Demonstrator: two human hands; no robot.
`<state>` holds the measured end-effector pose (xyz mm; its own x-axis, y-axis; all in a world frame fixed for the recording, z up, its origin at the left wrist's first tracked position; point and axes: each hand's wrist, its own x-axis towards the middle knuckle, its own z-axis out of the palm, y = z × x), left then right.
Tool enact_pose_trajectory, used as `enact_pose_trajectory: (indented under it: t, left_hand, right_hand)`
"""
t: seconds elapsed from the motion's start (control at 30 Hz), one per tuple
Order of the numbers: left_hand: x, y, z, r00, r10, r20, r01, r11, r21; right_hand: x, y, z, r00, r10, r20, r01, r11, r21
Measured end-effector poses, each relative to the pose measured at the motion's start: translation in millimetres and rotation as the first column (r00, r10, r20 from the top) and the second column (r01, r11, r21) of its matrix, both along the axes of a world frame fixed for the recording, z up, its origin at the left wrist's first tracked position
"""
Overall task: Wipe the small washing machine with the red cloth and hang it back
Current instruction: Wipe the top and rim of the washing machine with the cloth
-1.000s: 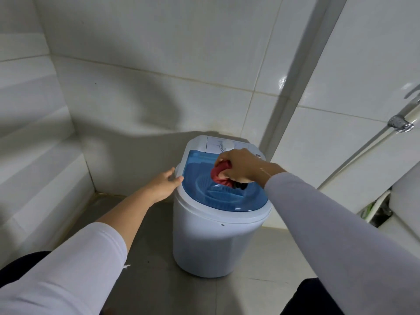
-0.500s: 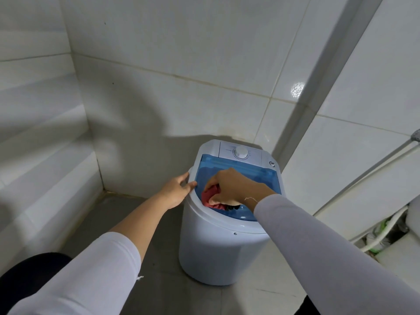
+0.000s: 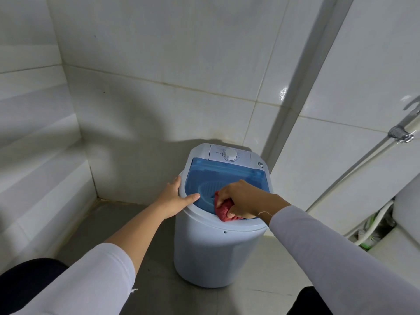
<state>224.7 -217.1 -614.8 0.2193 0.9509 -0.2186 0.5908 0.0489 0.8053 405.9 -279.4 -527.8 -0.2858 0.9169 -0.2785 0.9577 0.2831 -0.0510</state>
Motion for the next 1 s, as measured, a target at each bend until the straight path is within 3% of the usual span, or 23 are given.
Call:
enact_pose_trajectory:
  t: [1.0]
  left_hand:
    - [8, -8, 7, 0.999, 0.006, -0.034, -0.007, 1.0, -0.019]
  right_hand:
    - [84, -21, -10, 0.986, -0.163, -0.012, 0.164, 0.979, 0.124]
